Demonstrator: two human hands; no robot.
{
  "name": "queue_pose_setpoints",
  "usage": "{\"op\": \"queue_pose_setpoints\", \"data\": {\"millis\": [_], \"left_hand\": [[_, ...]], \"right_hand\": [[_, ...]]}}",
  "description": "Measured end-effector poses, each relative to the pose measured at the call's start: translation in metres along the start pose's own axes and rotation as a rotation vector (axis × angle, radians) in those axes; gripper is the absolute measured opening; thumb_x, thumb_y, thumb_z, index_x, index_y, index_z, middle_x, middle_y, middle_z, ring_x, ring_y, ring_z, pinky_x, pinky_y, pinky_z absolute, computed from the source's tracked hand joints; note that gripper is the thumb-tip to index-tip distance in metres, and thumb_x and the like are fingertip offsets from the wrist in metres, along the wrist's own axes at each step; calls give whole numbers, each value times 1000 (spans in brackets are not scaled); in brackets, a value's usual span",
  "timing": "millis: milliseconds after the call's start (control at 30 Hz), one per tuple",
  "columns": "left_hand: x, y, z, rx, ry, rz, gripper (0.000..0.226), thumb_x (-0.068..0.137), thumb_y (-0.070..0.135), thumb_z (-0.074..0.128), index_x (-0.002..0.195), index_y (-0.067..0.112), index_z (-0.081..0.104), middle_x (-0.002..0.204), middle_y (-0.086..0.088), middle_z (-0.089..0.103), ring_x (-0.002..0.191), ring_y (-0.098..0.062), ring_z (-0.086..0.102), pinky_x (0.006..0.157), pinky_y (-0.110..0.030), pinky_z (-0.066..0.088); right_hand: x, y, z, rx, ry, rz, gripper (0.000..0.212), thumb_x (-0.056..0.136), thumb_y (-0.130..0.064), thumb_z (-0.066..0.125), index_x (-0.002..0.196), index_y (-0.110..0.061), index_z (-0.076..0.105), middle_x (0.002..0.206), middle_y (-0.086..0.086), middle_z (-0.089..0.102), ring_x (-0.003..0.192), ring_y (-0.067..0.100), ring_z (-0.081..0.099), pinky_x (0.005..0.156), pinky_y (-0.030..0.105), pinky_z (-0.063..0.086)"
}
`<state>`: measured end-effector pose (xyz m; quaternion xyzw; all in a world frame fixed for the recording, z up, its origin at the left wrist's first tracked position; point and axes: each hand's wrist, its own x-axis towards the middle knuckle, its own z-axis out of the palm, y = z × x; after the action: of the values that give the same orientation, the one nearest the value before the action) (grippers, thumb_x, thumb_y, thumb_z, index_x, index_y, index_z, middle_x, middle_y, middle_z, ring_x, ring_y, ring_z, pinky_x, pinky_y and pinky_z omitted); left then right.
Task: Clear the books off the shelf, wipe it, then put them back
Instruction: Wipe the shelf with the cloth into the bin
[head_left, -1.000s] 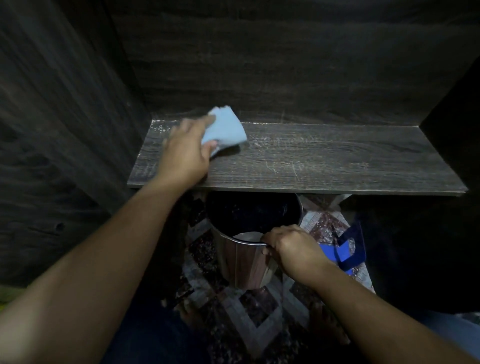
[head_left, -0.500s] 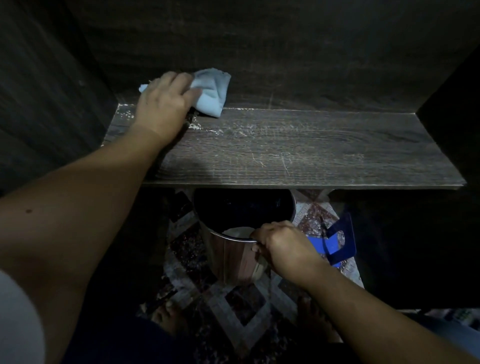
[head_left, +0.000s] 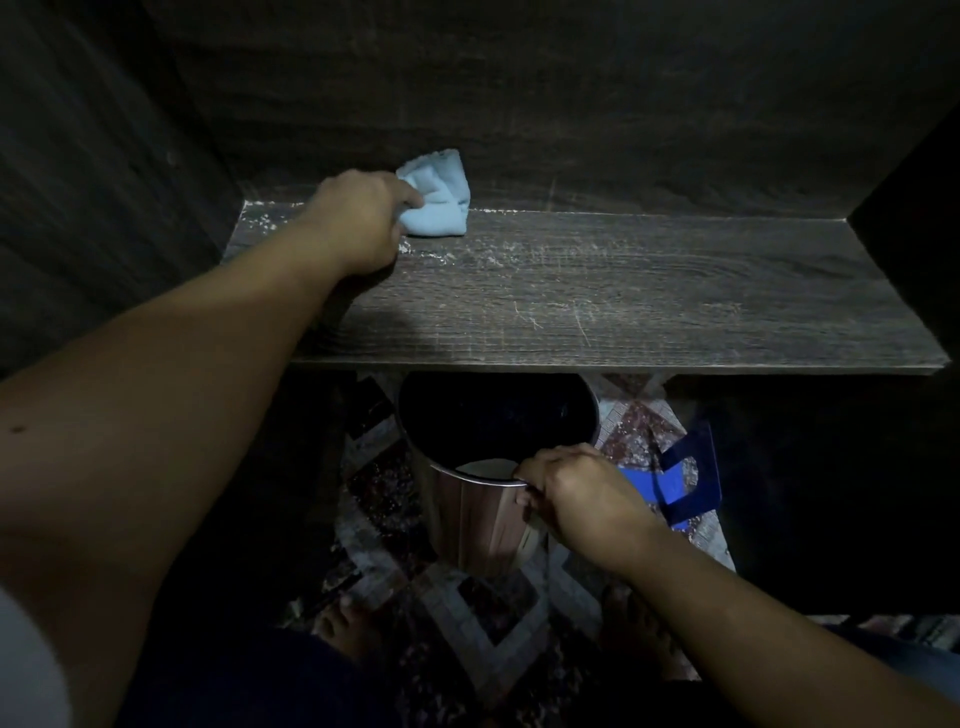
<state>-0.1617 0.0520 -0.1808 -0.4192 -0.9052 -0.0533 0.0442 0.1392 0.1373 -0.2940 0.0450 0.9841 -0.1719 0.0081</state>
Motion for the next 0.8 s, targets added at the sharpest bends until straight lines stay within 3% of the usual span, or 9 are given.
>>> {"op": "queue_pose_setpoints", "data": {"millis": [133, 233, 667, 800], "left_hand": [[-10, 0, 4, -126, -13, -14, 43, 92, 30, 60, 134, 32, 54, 142, -6, 51, 127, -31, 47, 104, -39, 38], [-19, 5, 5, -181, -27, 13, 44, 90, 29, 62, 133, 31, 55, 140, -7, 53, 126, -31, 48, 104, -37, 37], [-66, 41, 3, -191, -120, 60, 54, 89, 27, 62, 141, 31, 48, 143, -5, 50, 130, -27, 46, 104, -30, 35], [-80, 56, 8, -217, -157, 68, 52, 92, 25, 58, 142, 27, 46, 143, -9, 45, 132, -29, 40, 108, -32, 31]], "right_hand": [[0, 1, -4, -2, 7, -10, 8, 74, -13, 71, 81, -16, 68, 78, 1, 65, 76, 23, 61, 71, 24, 30], [-1, 2, -6, -7, 1, -12, 8, 77, -14, 69, 85, -14, 68, 82, 3, 66, 80, 25, 60, 73, 27, 35], [-13, 0, -15, -34, 23, -34, 15, 62, -7, 76, 72, -11, 65, 71, 7, 64, 65, 30, 62, 62, 29, 46], [-16, -2, -18, -66, 1, -15, 12, 71, -9, 70, 83, -11, 70, 83, 8, 67, 78, 32, 64, 69, 31, 44]]}}
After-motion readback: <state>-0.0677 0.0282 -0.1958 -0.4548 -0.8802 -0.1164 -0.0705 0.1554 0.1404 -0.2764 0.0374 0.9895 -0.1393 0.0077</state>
